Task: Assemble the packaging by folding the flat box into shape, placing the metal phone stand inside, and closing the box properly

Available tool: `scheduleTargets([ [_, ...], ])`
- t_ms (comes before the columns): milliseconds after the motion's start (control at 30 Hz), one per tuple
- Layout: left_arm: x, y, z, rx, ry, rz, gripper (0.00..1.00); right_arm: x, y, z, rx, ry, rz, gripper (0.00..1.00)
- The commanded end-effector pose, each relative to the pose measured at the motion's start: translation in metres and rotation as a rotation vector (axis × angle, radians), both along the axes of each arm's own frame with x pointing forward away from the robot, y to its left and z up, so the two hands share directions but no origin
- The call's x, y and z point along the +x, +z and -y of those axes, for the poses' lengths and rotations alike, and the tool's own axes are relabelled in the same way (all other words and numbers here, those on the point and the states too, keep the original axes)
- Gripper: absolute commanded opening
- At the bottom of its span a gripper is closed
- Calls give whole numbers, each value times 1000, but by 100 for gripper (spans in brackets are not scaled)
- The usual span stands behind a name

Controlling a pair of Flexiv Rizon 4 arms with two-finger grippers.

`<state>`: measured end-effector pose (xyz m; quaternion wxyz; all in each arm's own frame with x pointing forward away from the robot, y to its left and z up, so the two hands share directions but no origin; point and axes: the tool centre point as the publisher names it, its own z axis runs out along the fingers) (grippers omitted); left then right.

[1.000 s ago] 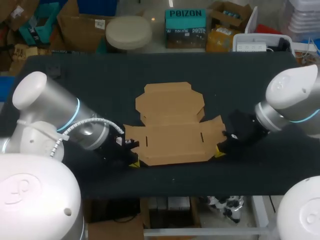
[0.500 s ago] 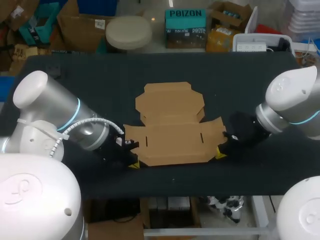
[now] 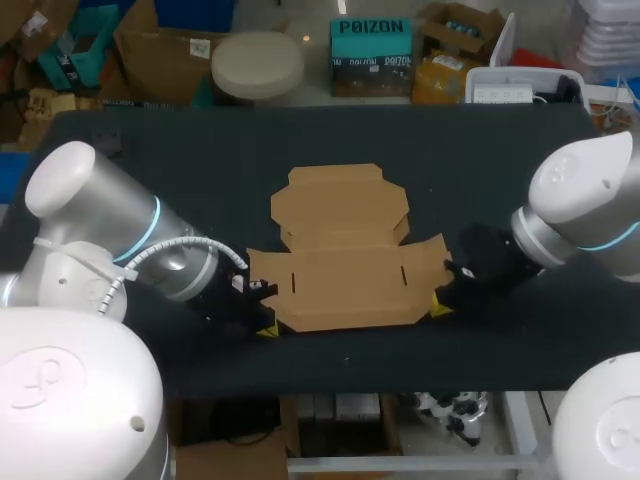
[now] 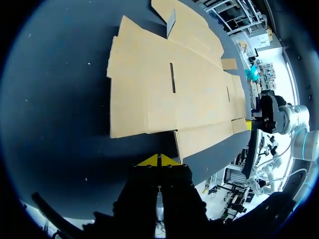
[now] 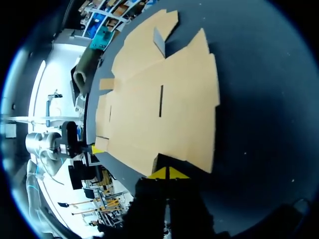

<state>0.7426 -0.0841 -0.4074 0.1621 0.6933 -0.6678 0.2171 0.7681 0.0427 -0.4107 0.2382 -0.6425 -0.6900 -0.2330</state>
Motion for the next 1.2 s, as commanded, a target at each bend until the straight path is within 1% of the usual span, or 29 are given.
scheduleTargets([
  [33, -1, 2, 2, 17, 4, 0, 0, 1, 0, 0, 4, -15, -10, 0],
  [333, 1, 5, 4, 31, 0, 7, 0, 5, 2, 0, 25, -51, -53, 0],
  [633, 3, 9, 5, 39, -5, 6, 0, 7, 4, -1, 30, -50, -59, 0],
  [767, 4, 11, 7, 50, 1, -4, 0, 8, 5, -1, 25, -51, -63, 0],
  [1200, 9, 15, 13, 51, 20, -26, 0, 10, 8, -3, 10, -52, -63, 0],
])
